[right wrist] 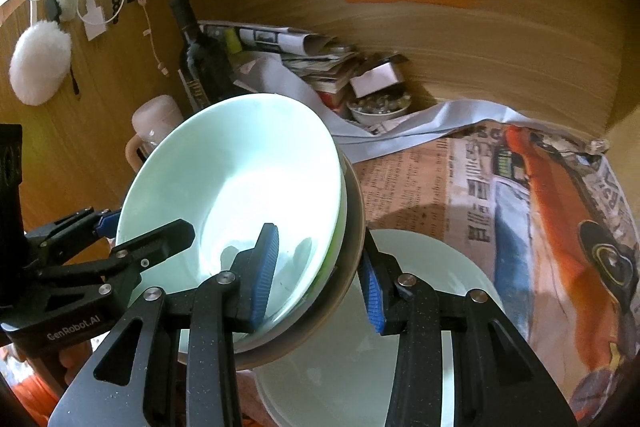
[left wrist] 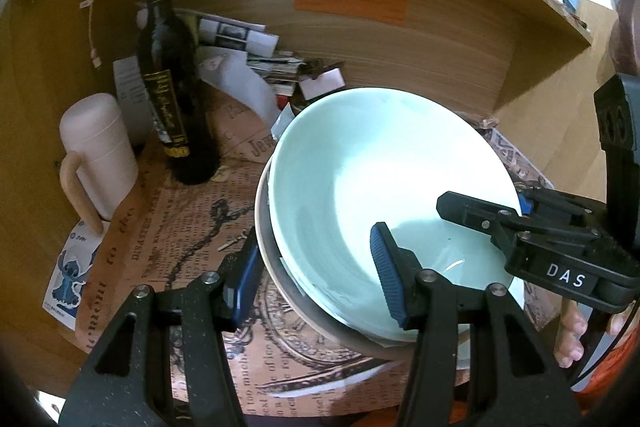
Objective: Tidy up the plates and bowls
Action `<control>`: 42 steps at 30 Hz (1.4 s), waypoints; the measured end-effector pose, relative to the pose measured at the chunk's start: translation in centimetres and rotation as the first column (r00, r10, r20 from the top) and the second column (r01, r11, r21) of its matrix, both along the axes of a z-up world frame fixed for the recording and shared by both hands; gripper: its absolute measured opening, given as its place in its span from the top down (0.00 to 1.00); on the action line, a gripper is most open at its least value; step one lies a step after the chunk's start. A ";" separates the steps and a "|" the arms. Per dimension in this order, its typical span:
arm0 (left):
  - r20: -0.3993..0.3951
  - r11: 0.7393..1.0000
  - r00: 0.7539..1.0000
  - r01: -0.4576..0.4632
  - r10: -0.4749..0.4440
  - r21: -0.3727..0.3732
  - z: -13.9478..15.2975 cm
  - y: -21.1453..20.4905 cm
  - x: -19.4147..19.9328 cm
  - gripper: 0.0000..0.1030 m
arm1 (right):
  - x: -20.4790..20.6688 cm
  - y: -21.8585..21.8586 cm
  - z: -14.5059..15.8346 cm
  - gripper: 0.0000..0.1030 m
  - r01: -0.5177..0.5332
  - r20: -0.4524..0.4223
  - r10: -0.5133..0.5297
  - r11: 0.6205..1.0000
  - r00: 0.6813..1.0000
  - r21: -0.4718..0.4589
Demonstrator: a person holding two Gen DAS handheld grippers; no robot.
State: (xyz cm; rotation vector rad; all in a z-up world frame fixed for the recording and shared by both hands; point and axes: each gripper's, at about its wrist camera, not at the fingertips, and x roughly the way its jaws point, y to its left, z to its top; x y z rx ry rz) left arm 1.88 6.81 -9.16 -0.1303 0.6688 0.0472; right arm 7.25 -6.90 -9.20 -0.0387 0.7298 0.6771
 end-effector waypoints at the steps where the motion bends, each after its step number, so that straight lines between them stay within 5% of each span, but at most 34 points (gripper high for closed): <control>1: 0.001 1.000 1.000 0.006 -0.006 0.000 0.1 -0.3 0.0 0.49 | -0.1 -0.3 0.1 0.66 0.004 0.002 -0.004 1.000 1.000 0.001; 26: -0.016 0.991 0.990 0.137 -0.137 0.009 0.3 -6.3 0.5 0.49 | -1.4 -7.3 -0.2 0.66 0.122 -0.011 -0.122 0.992 0.992 0.011; 42: -0.091 0.988 0.983 0.156 -0.157 -0.019 -2.1 -7.2 1.3 0.48 | -1.2 -8.6 -2.8 0.66 0.144 -0.091 -0.143 0.990 0.986 0.001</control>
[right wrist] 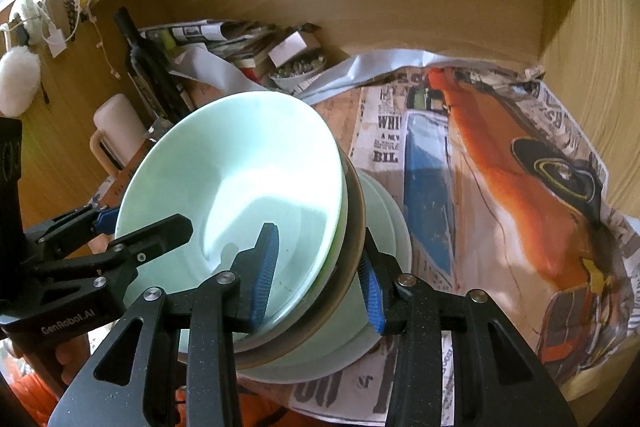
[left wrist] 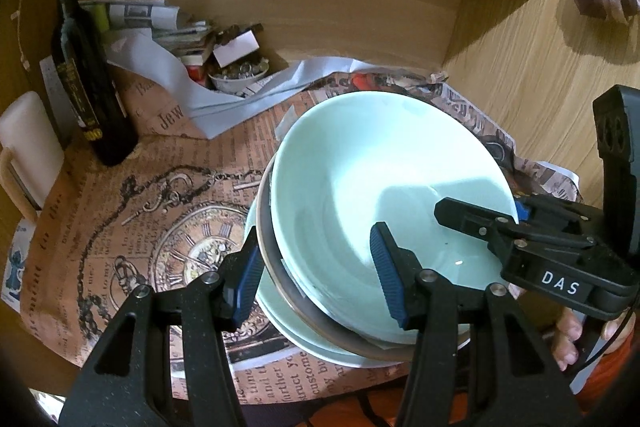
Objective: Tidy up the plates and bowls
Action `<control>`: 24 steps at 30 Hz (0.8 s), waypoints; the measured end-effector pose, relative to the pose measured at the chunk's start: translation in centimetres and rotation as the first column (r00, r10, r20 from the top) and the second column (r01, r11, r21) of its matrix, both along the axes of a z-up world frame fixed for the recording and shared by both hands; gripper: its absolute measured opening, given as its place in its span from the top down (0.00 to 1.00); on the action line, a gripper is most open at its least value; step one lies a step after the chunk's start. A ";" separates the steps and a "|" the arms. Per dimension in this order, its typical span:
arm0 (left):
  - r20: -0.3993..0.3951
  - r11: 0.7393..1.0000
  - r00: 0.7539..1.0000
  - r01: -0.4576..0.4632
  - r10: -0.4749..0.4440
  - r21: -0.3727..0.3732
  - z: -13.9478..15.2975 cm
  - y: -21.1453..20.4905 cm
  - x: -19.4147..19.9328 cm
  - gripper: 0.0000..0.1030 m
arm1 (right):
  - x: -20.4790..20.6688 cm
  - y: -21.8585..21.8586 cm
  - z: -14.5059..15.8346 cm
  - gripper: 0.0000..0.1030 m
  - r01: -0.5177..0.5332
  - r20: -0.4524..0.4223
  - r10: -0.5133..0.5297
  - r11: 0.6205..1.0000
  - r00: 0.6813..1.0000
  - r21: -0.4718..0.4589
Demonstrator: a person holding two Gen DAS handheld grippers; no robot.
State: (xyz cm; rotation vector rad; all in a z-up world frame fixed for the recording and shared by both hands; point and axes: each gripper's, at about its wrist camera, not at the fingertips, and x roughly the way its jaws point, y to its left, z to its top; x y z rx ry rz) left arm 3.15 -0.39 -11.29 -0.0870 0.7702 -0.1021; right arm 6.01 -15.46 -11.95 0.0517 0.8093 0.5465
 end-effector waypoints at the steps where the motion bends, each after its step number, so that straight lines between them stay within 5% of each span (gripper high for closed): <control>1: -0.005 1.000 1.000 0.001 -0.001 -0.001 -0.1 0.0 0.1 0.49 | 0.1 0.0 -0.2 0.66 0.001 -0.007 -0.001 1.000 1.000 0.001; 9: -0.053 1.000 0.999 0.004 -0.005 -0.012 -1.5 -0.1 1.4 0.49 | 1.0 -0.3 -1.3 0.66 0.012 -0.053 -0.011 1.000 0.999 0.005; 24: 0.009 0.999 1.000 -0.003 0.002 0.054 -1.2 -0.5 0.7 0.48 | 0.7 -0.2 -1.1 0.61 0.006 0.010 -0.006 1.000 1.000 -0.003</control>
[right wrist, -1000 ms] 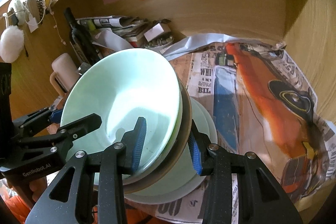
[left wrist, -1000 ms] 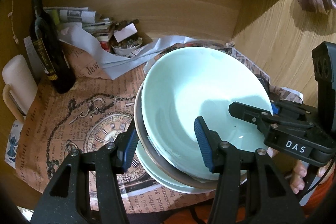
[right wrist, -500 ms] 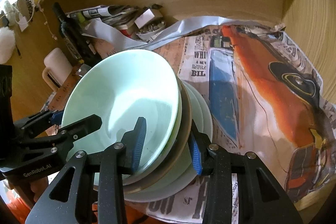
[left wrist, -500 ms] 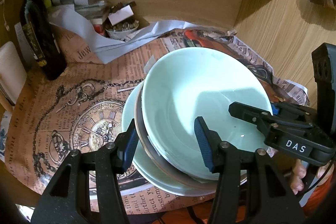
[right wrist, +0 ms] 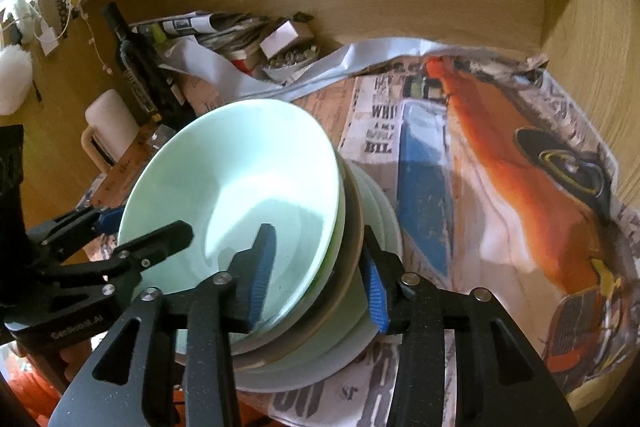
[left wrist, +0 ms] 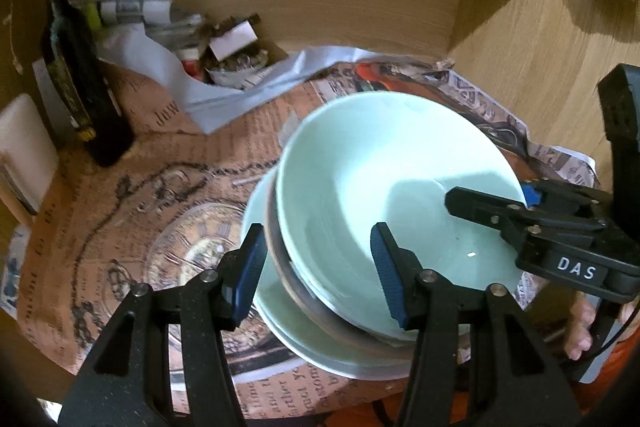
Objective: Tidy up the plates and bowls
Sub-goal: 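Open the left tool and withdraw it from the stack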
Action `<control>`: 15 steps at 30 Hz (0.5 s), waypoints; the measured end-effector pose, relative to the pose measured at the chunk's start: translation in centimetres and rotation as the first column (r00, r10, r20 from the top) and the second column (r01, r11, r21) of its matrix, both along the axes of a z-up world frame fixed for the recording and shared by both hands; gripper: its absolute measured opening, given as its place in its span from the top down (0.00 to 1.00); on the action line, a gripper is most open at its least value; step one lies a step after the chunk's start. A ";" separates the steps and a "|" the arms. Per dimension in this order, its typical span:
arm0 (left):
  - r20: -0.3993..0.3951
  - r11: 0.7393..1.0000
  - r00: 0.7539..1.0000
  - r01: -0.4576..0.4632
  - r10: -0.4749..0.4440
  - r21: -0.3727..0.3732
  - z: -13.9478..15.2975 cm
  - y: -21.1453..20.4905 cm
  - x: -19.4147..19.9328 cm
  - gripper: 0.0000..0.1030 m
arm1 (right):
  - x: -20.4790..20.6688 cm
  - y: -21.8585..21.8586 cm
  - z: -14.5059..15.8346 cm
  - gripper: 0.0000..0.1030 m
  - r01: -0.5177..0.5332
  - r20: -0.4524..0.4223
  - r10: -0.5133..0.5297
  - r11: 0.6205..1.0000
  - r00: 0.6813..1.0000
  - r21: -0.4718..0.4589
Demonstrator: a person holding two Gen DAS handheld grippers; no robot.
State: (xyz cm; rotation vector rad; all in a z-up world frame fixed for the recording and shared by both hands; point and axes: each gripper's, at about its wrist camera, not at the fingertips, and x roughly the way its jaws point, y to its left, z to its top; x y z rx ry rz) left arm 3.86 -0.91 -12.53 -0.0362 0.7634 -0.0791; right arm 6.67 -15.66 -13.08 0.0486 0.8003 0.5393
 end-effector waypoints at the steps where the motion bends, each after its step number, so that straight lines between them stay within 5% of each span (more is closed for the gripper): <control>1: 0.019 1.000 1.000 -0.011 0.011 -0.001 0.5 0.2 -0.3 0.48 | -0.1 -0.2 0.2 0.58 0.009 0.019 -0.009 1.000 1.000 -0.004; 8: 0.194 0.998 0.979 -0.061 0.057 0.016 4.3 0.5 -2.7 0.39 | -2.3 -1.7 3.9 0.47 0.043 0.178 -0.051 0.998 0.983 0.051; 15: 0.402 0.995 0.912 -0.093 0.076 0.024 8.2 0.0 -6.6 0.18 | -6.1 -2.5 7.7 0.31 0.039 0.353 -0.080 0.992 0.932 0.122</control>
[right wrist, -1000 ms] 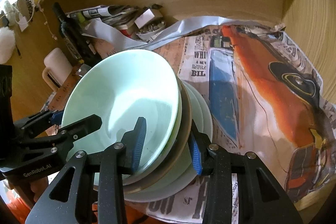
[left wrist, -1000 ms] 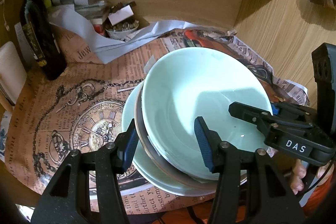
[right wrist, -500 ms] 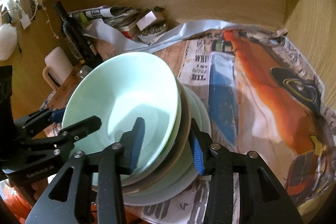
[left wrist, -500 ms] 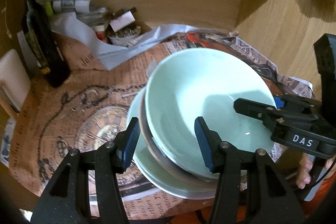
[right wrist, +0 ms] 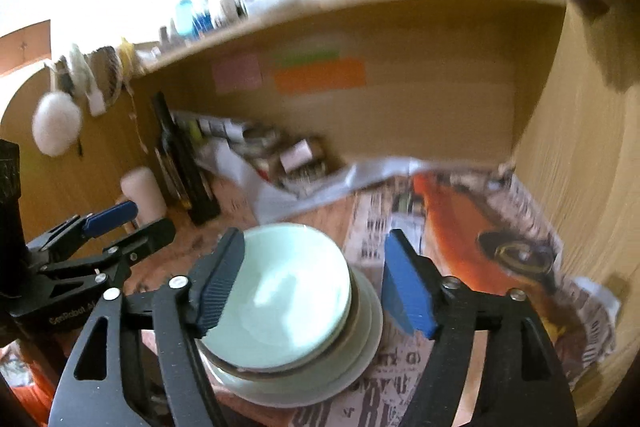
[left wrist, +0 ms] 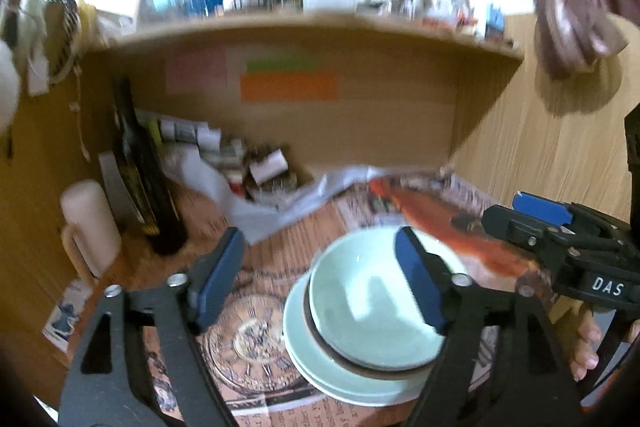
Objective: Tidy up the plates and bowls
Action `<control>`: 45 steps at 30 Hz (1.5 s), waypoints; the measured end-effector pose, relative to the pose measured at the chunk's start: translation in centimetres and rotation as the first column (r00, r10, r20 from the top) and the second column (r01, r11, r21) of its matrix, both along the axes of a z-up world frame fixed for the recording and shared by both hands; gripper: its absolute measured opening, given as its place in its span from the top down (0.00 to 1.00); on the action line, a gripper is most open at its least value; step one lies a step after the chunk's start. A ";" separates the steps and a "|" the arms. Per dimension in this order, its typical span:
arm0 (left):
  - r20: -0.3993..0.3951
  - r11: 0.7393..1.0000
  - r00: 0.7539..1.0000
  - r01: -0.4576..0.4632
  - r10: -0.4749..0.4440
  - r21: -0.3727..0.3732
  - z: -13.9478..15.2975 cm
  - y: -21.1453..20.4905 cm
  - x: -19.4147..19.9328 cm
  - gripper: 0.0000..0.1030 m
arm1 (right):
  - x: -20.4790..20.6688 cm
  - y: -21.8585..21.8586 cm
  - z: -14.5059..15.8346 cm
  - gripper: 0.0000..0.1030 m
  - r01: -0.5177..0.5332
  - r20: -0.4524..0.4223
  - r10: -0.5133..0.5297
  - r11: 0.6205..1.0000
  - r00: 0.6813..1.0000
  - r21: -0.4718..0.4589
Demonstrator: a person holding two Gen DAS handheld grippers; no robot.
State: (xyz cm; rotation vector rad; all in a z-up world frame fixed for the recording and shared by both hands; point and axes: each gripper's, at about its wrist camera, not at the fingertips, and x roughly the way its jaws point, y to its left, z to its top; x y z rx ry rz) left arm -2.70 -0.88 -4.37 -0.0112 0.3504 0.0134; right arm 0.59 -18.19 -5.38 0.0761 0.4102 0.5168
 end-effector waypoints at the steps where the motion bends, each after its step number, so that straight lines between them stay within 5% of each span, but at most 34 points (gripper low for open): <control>1: 0.031 1.000 1.000 -0.005 0.005 -0.003 0.4 -0.1 -0.6 0.14 | -0.5 0.0 0.4 0.29 0.000 0.022 0.000 1.000 1.000 0.004; 9: 0.154 1.000 0.988 -0.022 0.020 0.017 2.1 -1.1 -3.7 0.02 | -3.6 -0.1 2.0 0.16 -0.014 0.142 0.010 1.000 0.990 0.025; 13: 0.178 0.999 0.984 -0.027 0.023 0.021 2.2 -1.6 -4.8 0.01 | -4.5 -0.3 2.0 0.00 -0.010 0.167 0.002 0.999 0.986 0.048; 45: 0.206 0.998 0.978 -0.043 0.035 0.035 1.9 -2.1 -6.5 0.00 | -6.4 -0.6 2.2 0.00 -0.015 0.199 -0.001 0.997 0.980 0.080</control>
